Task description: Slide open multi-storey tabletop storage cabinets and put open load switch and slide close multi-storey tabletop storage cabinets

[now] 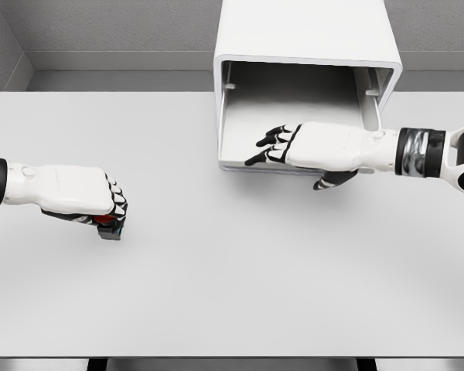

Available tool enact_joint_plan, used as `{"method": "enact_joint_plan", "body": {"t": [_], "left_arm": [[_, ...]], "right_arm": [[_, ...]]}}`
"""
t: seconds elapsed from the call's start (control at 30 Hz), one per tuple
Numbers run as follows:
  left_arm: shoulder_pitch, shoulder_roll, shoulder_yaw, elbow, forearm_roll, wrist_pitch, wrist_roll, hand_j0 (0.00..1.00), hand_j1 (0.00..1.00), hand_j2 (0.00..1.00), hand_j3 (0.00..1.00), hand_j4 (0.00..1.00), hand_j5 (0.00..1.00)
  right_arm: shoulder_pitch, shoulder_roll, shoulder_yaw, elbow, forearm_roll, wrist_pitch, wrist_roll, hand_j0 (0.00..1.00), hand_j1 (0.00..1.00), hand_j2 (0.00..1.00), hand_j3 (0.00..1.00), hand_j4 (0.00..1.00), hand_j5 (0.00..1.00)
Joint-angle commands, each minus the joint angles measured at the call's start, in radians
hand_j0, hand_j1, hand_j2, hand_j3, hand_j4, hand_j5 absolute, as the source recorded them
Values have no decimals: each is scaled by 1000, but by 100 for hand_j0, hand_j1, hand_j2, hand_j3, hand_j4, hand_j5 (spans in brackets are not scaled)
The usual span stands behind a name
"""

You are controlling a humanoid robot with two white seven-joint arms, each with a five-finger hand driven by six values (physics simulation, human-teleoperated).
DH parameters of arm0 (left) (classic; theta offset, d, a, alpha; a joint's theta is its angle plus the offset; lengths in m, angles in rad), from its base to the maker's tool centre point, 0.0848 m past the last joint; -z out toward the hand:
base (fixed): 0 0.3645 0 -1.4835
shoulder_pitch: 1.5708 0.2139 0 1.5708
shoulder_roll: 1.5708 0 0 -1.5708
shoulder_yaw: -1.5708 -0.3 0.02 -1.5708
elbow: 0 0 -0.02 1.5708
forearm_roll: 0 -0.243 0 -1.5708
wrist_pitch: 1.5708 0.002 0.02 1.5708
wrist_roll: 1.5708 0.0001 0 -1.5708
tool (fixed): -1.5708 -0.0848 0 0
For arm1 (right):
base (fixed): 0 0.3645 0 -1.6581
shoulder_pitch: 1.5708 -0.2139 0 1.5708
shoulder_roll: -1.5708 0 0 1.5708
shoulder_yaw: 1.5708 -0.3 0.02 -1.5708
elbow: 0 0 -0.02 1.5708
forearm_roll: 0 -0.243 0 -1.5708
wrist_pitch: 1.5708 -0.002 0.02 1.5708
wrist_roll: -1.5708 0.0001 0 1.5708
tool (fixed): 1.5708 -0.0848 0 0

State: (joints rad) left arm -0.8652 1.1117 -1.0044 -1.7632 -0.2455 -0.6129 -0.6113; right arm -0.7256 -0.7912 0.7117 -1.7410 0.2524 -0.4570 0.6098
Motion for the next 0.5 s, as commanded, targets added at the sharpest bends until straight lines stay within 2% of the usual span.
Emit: {"method": "enact_joint_plan", "body": {"t": [0.0,0.07,0.2,0.4,0.47], "left_arm": [[0,-1,0,1,5,2,0,45,45,45,45,45,45],[0,-1,0,1,5,2,0,45,45,45,45,45,45],[-2,-3,0,1,5,2,0,45,45,45,45,45,45],[-9,-4,-2,1,5,2,0,45,45,45,45,45,45],[-9,-4,0,1,5,2,0,45,45,45,45,45,45]], "right_arm": [[0,1,6,-3,10,-28,1,100,100,100,100,100,100],[21,-9,-37,-3,10,-54,1,100,100,100,100,100,100],[28,-31,-46,-3,7,-100,1,100,100,100,100,100,100],[32,-33,-67,-11,4,-112,1,100,100,100,100,100,100],[40,-48,-69,-14,4,-154,1,100,100,100,100,100,100]]}}
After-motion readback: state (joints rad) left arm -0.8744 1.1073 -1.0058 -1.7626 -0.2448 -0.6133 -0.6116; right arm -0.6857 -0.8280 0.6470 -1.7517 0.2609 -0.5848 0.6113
